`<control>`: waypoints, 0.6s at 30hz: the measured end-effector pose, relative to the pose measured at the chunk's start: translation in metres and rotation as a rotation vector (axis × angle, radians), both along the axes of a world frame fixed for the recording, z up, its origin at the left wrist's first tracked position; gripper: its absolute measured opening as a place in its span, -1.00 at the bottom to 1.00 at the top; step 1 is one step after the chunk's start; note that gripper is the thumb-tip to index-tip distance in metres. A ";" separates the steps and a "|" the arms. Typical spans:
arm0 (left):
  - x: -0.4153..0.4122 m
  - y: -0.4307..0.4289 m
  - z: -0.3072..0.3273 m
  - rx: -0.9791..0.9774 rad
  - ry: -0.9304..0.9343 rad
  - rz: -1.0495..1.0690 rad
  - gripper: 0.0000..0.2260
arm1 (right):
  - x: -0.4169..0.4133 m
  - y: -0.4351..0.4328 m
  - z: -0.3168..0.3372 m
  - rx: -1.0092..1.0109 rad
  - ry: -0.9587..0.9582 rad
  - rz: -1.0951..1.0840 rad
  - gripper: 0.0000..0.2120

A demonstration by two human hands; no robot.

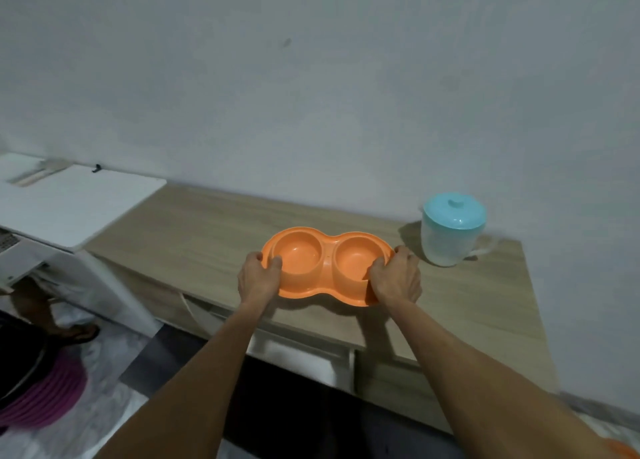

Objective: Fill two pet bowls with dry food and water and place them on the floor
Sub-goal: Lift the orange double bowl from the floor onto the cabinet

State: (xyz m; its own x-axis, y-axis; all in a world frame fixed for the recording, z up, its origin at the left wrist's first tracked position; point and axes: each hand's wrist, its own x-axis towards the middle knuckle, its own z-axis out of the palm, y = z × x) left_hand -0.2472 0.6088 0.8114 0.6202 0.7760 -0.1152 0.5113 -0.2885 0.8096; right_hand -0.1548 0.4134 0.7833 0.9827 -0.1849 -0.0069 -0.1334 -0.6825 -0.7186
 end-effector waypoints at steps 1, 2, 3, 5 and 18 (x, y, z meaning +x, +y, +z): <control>0.006 0.014 -0.004 -0.004 0.008 0.000 -0.52 | 0.006 0.014 -0.002 -0.012 0.011 0.005 -0.66; 0.012 0.027 -0.008 -0.007 0.014 -0.002 -0.52 | 0.011 0.026 -0.005 -0.022 0.021 0.008 -0.66; 0.017 0.039 -0.012 -0.012 0.018 -0.005 -0.52 | 0.016 0.037 -0.009 -0.028 0.024 0.007 -0.66; 0.028 0.062 -0.023 -0.032 0.018 -0.012 -0.51 | 0.024 0.058 -0.017 -0.037 0.033 0.001 -0.66; 0.075 0.136 -0.094 0.001 0.140 -0.352 -0.45 | 0.039 0.105 -0.056 -0.136 0.047 -0.238 -0.67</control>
State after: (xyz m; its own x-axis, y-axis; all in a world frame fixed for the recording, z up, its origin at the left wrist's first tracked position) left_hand -0.1717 0.7446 0.7178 0.8270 0.5186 -0.2171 0.4865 -0.4664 0.7388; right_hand -0.1161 0.5180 0.7276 0.9107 -0.4129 -0.0108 -0.3325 -0.7175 -0.6121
